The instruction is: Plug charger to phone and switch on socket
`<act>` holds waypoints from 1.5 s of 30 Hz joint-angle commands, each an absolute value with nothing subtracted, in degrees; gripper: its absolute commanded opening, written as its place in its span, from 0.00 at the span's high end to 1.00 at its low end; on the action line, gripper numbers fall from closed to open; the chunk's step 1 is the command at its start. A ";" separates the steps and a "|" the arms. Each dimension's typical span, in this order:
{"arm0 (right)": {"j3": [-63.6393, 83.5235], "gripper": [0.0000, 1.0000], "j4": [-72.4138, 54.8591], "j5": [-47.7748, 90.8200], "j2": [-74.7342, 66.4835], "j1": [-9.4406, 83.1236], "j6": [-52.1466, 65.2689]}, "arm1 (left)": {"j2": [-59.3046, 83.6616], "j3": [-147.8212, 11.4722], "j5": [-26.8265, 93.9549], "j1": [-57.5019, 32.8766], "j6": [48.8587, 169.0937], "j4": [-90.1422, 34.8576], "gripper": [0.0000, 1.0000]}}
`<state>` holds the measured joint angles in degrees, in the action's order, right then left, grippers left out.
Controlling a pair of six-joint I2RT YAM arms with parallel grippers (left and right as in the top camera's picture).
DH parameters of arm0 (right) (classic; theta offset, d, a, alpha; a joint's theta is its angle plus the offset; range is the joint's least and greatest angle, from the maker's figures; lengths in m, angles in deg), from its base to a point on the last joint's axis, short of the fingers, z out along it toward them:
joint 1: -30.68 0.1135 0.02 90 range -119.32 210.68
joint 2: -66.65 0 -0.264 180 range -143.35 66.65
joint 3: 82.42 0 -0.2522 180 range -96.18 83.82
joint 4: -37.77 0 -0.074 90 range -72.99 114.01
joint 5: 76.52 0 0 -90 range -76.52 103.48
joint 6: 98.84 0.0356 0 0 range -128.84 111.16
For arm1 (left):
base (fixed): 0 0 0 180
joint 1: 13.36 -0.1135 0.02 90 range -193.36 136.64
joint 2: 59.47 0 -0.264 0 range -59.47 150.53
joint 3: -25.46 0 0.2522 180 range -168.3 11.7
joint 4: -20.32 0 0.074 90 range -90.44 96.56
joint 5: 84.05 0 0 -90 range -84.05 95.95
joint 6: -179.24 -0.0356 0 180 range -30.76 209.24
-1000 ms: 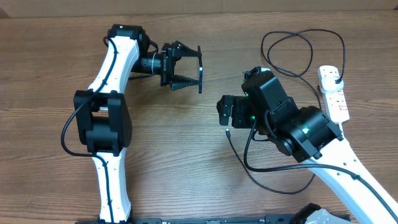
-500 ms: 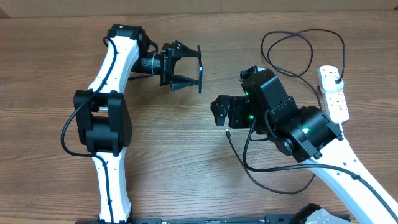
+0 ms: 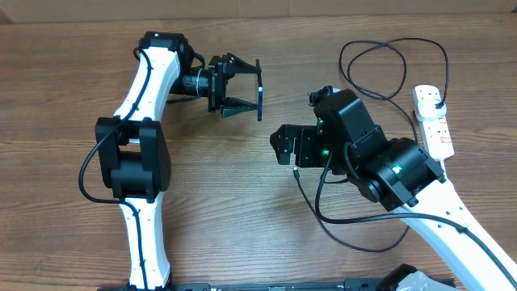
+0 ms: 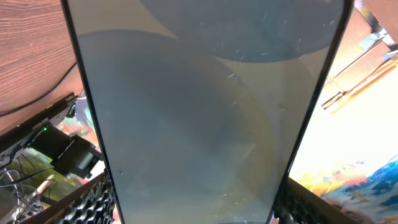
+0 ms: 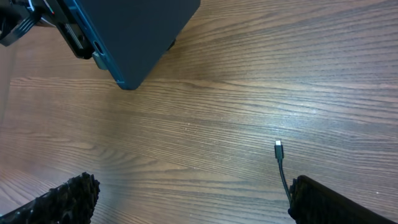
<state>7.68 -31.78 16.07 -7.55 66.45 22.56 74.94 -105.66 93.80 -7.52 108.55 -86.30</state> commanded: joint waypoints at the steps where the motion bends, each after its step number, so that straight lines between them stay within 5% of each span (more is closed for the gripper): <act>1: 6.22 0.00 -31.30 16.20 -6.26 66.62 22.23 | 74.81 -107.06 96.56 -8.00 108.75 -86.45 0.24; 31: 5.43 0.00 -21.95 21.93 -6.26 66.69 19.85 | 74.81 -107.06 96.56 -8.11 109.01 -86.45 0.24; 45: -8.87 0.04 -35.98 17.80 -18.74 66.69 21.34 | 74.83 -107.06 96.56 -8.11 108.99 -86.47 0.24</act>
<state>-3.23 -33.29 19.24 -14.30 66.45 20.18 74.94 -105.66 93.82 -7.52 108.72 -86.32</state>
